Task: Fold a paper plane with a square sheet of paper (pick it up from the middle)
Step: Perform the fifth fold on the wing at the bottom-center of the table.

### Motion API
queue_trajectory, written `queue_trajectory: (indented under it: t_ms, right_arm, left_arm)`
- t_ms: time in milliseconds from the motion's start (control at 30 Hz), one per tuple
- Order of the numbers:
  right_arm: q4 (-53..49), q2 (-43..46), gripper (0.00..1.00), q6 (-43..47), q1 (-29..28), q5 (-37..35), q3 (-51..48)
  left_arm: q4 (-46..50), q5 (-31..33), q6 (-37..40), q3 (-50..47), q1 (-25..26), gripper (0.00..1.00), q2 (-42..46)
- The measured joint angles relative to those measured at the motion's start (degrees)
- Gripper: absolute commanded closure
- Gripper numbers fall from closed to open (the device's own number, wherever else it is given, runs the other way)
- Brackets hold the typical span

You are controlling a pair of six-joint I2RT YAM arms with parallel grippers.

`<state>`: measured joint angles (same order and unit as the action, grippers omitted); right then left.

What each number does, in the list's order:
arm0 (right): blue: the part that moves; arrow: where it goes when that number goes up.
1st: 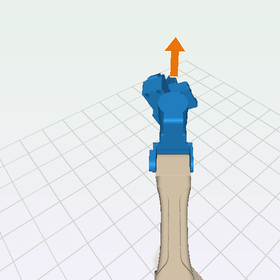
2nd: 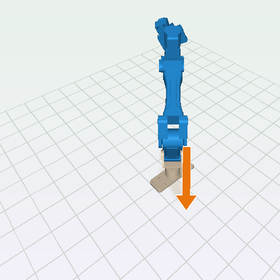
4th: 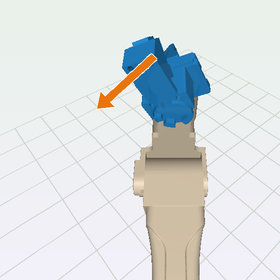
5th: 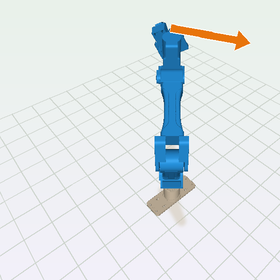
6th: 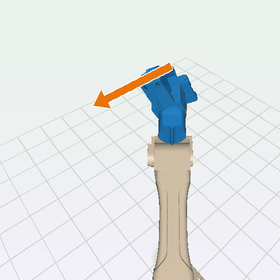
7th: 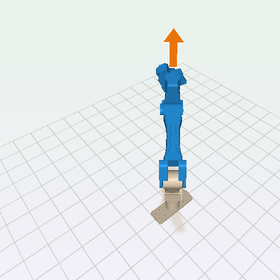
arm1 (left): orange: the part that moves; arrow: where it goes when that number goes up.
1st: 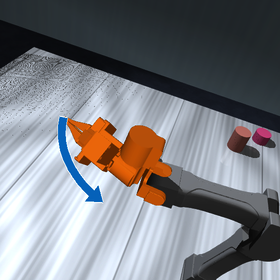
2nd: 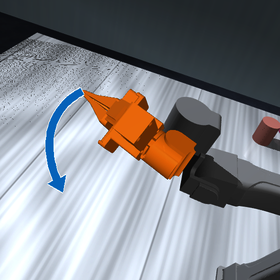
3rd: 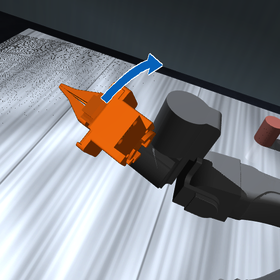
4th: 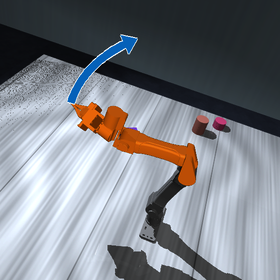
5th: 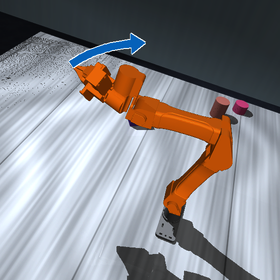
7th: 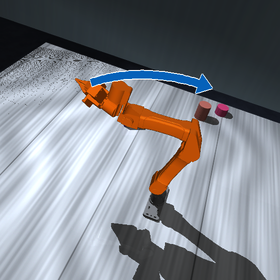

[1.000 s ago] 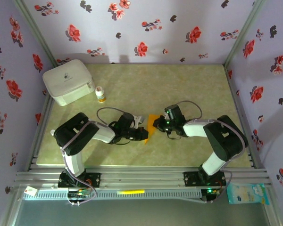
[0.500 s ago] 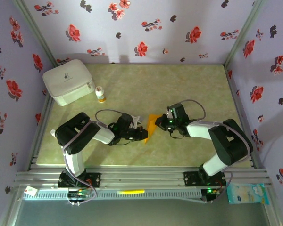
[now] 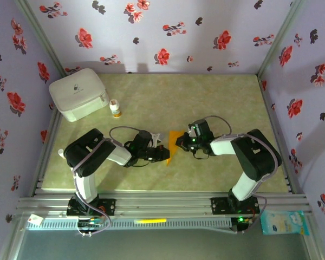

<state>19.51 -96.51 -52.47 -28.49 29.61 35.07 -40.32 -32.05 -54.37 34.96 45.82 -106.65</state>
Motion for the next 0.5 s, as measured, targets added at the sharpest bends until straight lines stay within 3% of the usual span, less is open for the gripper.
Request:
queue_trajectory:
  t_ms: [500]
  right_arm:
    - [0.0, 3.5, 0.94, 0.0, 2.0, -0.7, -0.1]
  left_arm:
    - [-4.2, 1.4, -2.8, -2.1, -0.1, 1.00, -0.1]
